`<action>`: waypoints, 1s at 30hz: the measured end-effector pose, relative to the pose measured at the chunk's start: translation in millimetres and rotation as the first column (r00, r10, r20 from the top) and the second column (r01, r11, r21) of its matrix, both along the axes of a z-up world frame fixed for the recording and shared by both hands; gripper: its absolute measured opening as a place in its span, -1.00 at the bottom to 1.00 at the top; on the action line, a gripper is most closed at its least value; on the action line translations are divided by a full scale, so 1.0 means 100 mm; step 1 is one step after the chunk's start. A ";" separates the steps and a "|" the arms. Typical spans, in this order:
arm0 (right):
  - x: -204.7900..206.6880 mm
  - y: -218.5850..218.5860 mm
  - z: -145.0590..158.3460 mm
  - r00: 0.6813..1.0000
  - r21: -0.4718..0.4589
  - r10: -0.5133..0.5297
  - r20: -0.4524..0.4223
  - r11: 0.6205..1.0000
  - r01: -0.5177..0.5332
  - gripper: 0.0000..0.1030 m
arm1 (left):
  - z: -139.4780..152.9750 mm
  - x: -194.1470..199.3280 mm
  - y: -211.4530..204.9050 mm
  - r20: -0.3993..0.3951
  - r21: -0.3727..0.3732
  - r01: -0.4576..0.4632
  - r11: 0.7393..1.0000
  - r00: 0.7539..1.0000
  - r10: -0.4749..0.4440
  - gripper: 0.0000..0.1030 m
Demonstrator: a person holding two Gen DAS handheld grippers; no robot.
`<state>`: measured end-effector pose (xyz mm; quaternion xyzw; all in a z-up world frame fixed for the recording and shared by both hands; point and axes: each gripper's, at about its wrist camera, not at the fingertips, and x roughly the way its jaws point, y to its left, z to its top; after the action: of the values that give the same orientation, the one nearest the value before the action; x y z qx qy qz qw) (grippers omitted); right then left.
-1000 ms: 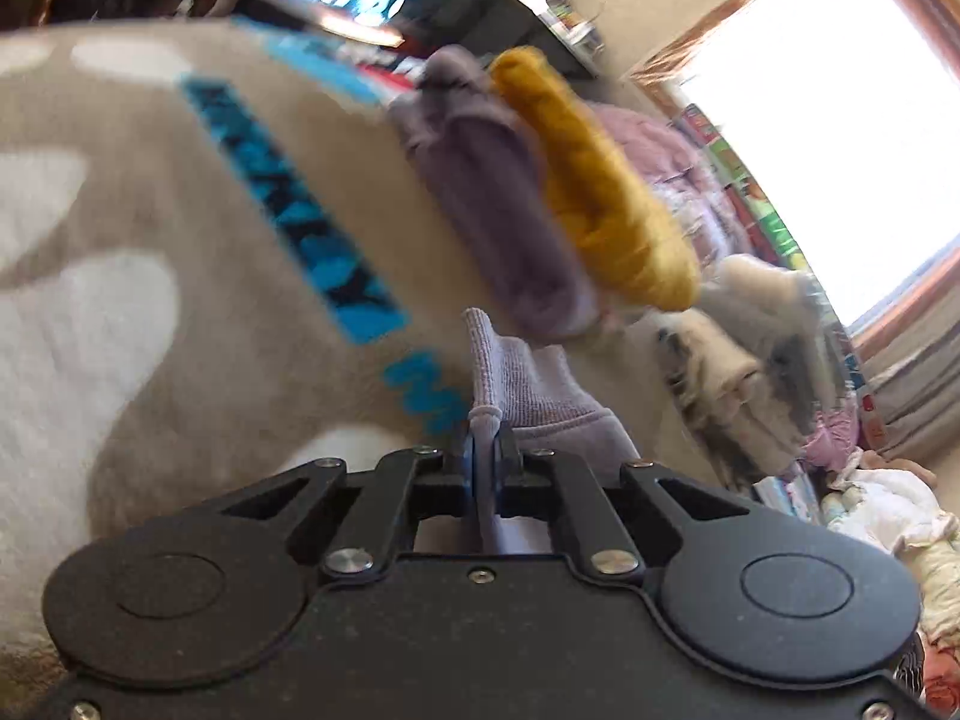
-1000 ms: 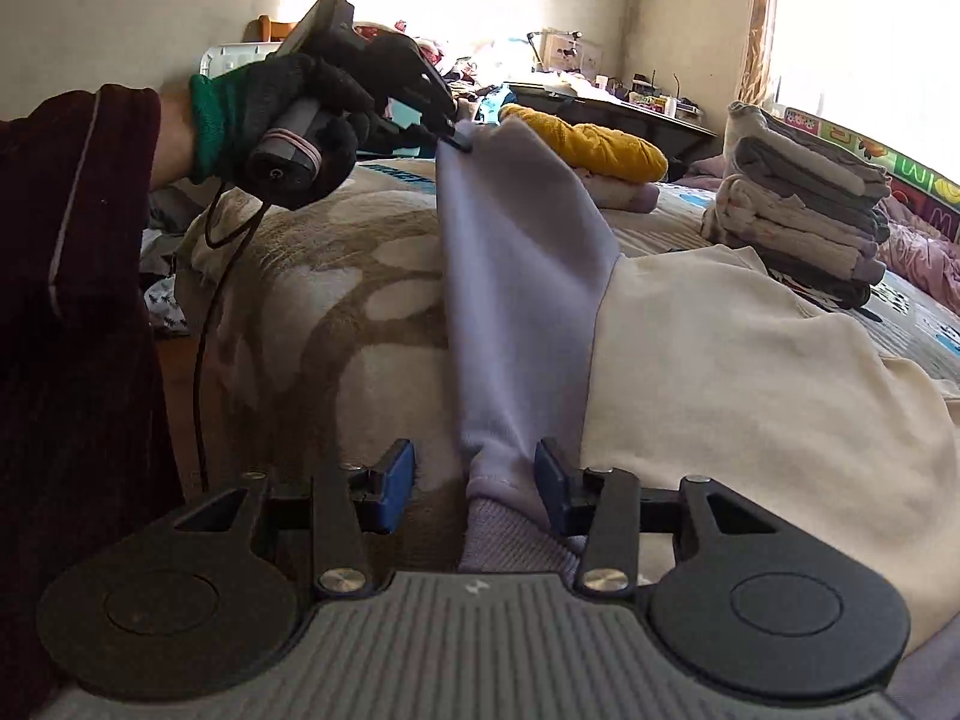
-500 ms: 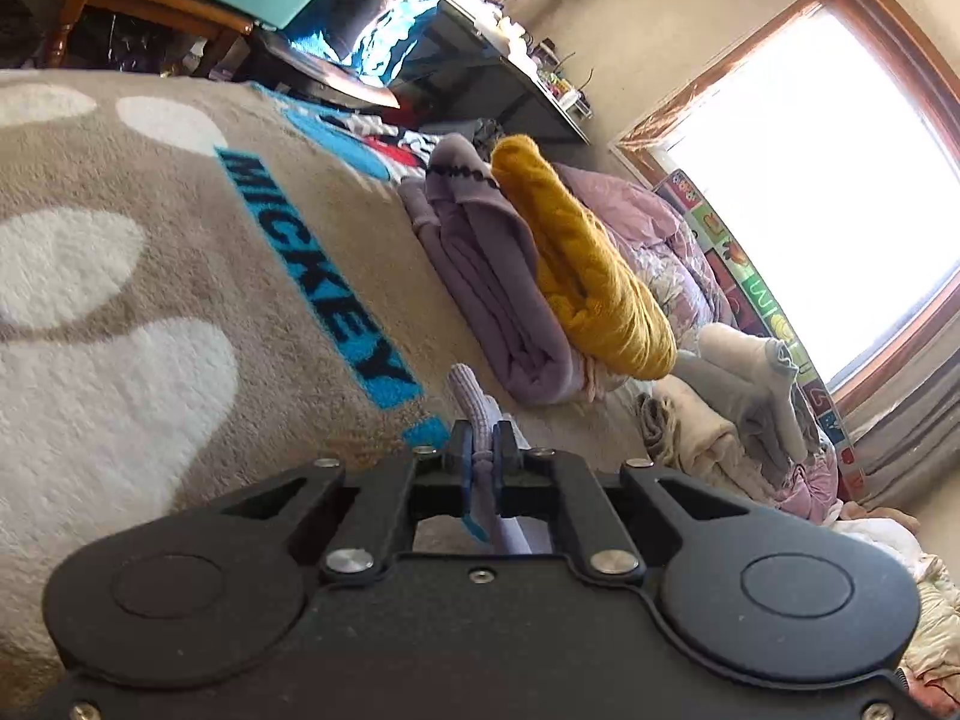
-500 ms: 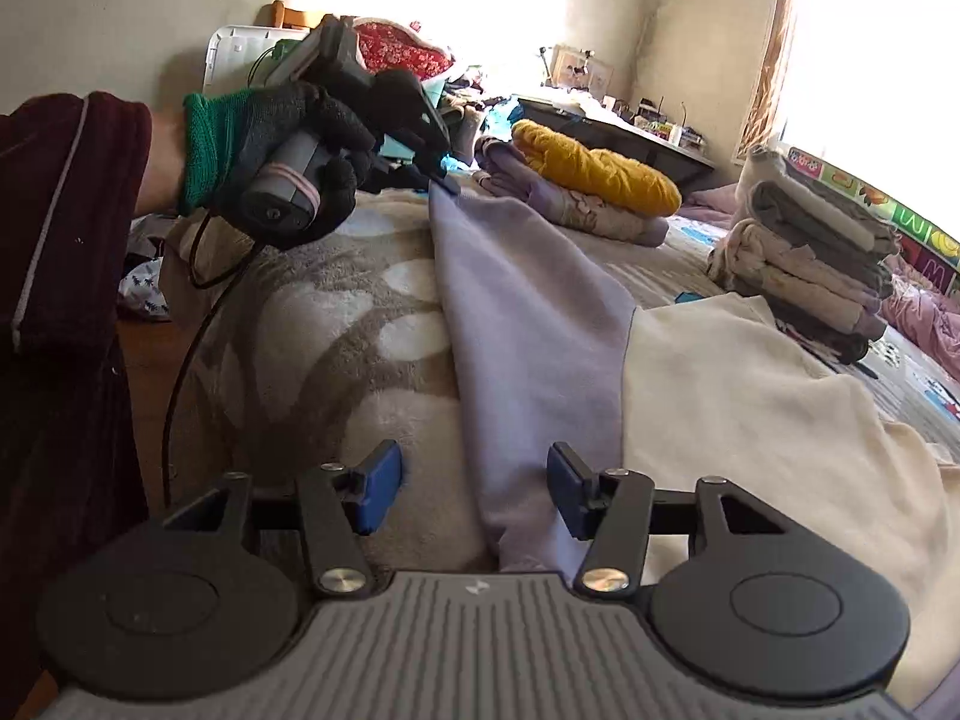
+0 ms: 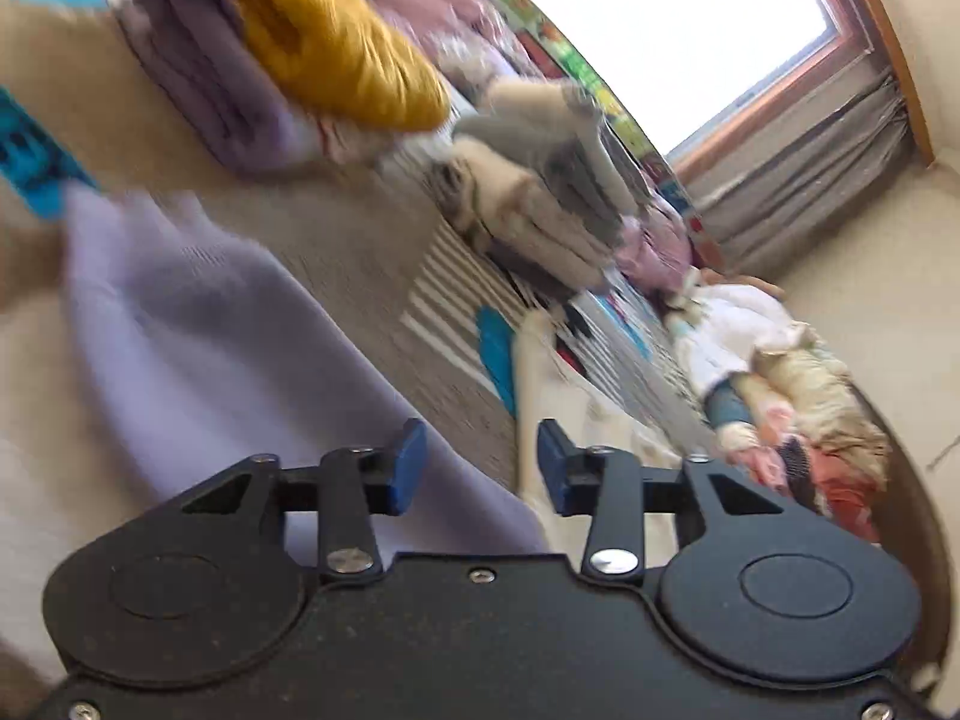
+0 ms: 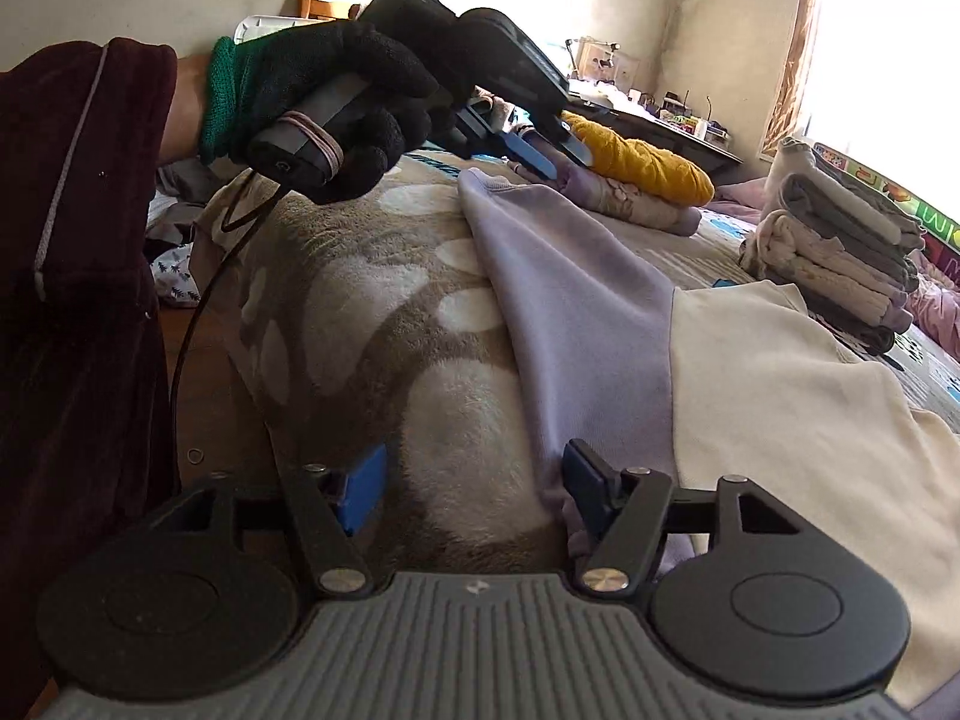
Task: Fold clothes
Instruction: 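Carry the lavender sleeve across the cream body with the left gripper and release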
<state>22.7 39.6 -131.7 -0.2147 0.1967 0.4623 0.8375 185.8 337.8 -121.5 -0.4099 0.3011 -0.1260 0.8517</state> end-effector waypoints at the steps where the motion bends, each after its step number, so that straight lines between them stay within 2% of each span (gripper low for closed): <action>1: -0.01 0.00 0.00 1.000 0.000 0.000 -0.001 1.000 0.000 0.32 | -0.05 0.05 0.02 -0.031 0.020 -0.065 0.998 0.997 0.065 -0.17; 2: -0.01 0.00 0.00 1.000 0.000 0.000 -0.001 1.000 0.000 0.34 | -0.05 0.03 0.11 -0.044 0.059 -0.191 0.980 0.980 0.194 -0.47; 3: -0.01 0.01 0.00 1.000 -0.005 0.003 0.001 1.000 -0.003 0.34 | -0.04 -0.05 0.24 -0.033 0.034 -0.291 0.956 0.956 0.292 -0.46; 4: 0.00 0.01 -0.01 1.000 -0.008 0.005 0.003 1.000 -0.005 0.34 | -0.03 -0.12 0.37 -0.024 0.008 -0.387 0.922 0.922 0.387 -0.30; 5: 0.00 0.01 -0.01 1.000 -0.010 0.006 0.003 1.000 -0.006 0.35 | -0.02 -0.19 0.49 -0.019 -0.041 -0.444 0.895 0.896 0.444 -0.23; 6: 0.00 0.02 -0.01 1.000 -0.010 0.006 0.001 1.000 -0.006 0.37 | -0.02 -0.22 0.54 -0.011 -0.111 -0.427 0.897 0.903 0.428 -0.17; 7: 0.00 0.02 -0.01 1.000 -0.010 0.007 -0.002 1.000 -0.007 0.39 | 0.02 -0.23 0.49 0.006 -0.128 -0.389 0.912 0.920 0.393 -0.10; 9: -0.02 0.04 -0.03 1.000 -0.013 0.008 0.003 1.000 -0.008 0.46 | 0.08 -0.21 0.28 0.045 -0.154 -0.249 0.956 0.965 0.258 -0.04; 11: -0.03 0.05 -0.04 1.000 -0.011 0.007 0.007 1.000 -0.007 0.52 | 0.05 -0.14 0.01 0.073 -0.227 -0.092 0.969 0.991 0.111 0.30; 13: -0.04 0.07 -0.06 1.000 -0.002 -0.001 0.007 1.000 0.001 0.57 | -0.03 -0.03 -0.25 0.063 -0.257 0.015 0.966 0.998 0.002 0.34; 14: -0.04 0.07 -0.06 1.000 0.001 -0.005 0.007 1.000 0.005 0.58 | -0.09 0.04 -0.36 0.029 -0.242 0.041 0.969 0.999 -0.035 0.34; 15: -0.05 0.07 -0.07 1.000 0.003 -0.008 0.006 1.000 0.008 0.59 | -0.12 0.10 -0.41 0.001 -0.198 0.033 0.980 0.999 -0.034 0.33; 16: -0.04 0.07 -0.06 1.000 0.000 -0.007 0.005 1.000 0.007 0.59 | -0.12 0.10 -0.35 -0.007 -0.154 -0.033 0.988 0.999 0.032 0.04; 18: -0.04 0.07 -0.05 1.000 -0.009 0.000 0.004 1.000 0.000 0.59 | -0.13 0.05 -0.06 -0.006 -0.121 -0.223 0.967 0.975 0.224 0.01; 21: -0.04 0.06 -0.04 1.000 -0.017 0.003 0.000 1.000 -0.003 0.59 | -0.12 -0.12 0.40 0.007 -0.164 -0.436 0.885 0.896 0.443 0.01; 23: -0.05 0.07 -0.04 1.000 -0.026 0.001 -0.002 1.000 -0.001 0.59 | -0.04 -0.24 0.52 0.055 -0.169 -0.511 0.843 0.849 0.525 0.20; 25: -0.07 0.05 0.00 1.000 -0.032 0.003 -0.014 0.999 -0.003 0.59 | 0.07 -0.33 0.50 0.116 -0.163 -0.550 0.819 0.814 0.570 0.24; 26: -0.08 0.02 0.04 1.000 -0.029 0.003 -0.023 1.000 -0.004 0.58 | 0.12 -0.32 0.45 0.144 -0.153 -0.527 0.836 0.825 0.547 0.29; 29: -0.18 -0.13 0.14 0.999 -0.002 0.002 -0.033 1.000 -0.002 0.28 | 0.26 -0.25 0.11 0.208 -0.085 -0.415 0.906 0.882 0.423 0.29; 30: -0.23 -0.21 0.18 1.000 0.012 0.000 -0.031 1.000 0.000 0.28 | 0.30 -0.23 -0.03 0.223 -0.057 -0.372 0.927 0.900 0.375 0.29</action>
<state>-0.3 18.7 -113.8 -0.2025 0.2070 0.4668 0.8356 163.2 334.4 -91.8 -0.4481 0.1156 -0.0092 0.8864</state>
